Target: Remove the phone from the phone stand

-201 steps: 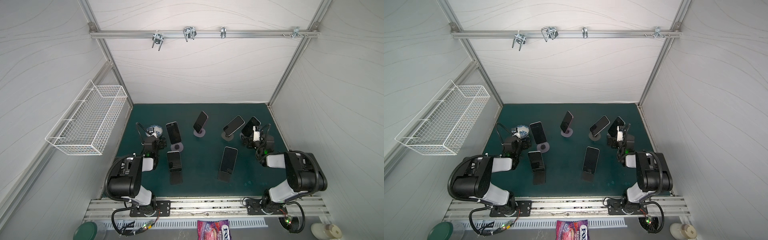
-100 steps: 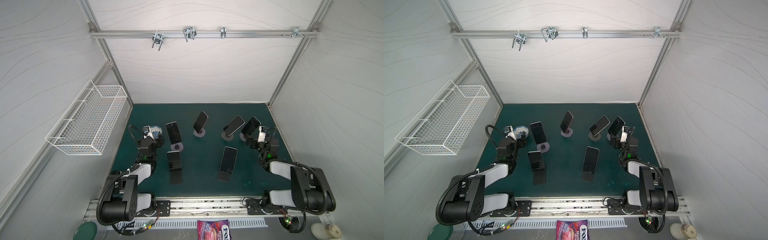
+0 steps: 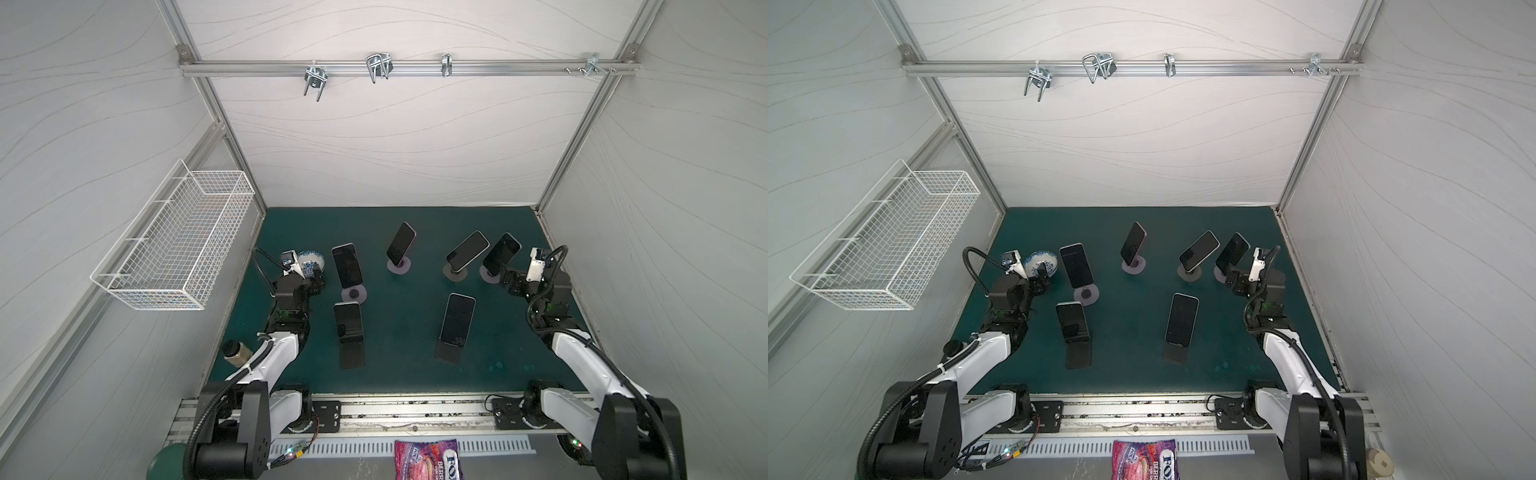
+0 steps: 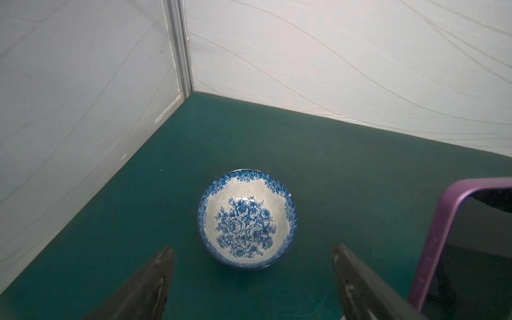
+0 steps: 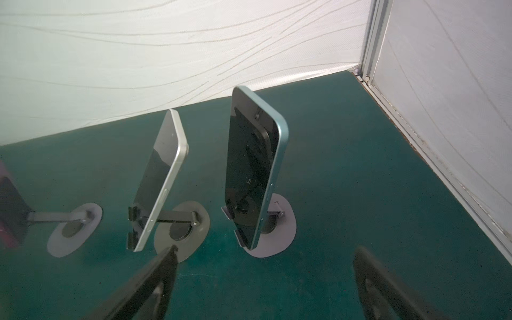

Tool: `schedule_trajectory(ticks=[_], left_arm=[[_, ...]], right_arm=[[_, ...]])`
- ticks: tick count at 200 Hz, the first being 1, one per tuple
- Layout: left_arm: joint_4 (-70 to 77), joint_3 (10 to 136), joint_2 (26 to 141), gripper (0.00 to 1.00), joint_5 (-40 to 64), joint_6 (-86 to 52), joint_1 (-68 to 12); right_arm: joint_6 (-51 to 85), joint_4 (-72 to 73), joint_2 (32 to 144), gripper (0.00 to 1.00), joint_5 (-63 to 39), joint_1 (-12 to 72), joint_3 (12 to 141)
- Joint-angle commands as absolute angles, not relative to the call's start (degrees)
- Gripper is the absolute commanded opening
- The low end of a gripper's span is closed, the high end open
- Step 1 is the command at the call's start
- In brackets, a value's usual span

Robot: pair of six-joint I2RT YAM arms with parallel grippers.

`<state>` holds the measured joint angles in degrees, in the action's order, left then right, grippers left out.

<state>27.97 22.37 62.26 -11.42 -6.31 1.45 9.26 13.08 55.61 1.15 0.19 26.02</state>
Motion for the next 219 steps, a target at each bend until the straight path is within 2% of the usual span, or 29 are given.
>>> schedule_trajectory(ticks=[1,38,71,151,219], left_arm=[[20.6,27.0,59.4,0.90,-12.9,-7.4,1.7],[13.8,30.1,55.9,0.90,-14.3,-9.1,1.7],[6.0,35.3,54.3,0.90,-14.0,-9.6,1.7],[-5.9,50.1,53.8,0.86,-11.9,-8.4,-0.4],[-15.4,62.9,53.9,0.85,-3.9,-1.4,-6.1]], right_arm=[[12.5,-0.6,50.4,0.98,2.2,0.3,28.8],[15.9,-16.5,45.4,0.96,2.0,0.2,36.4],[18.9,-30.9,47.6,0.94,1.1,1.7,46.8],[24.2,-53.8,50.5,0.93,-4.3,8.7,67.6],[27.8,-73.8,54.9,0.83,-7.1,15.7,83.4]])
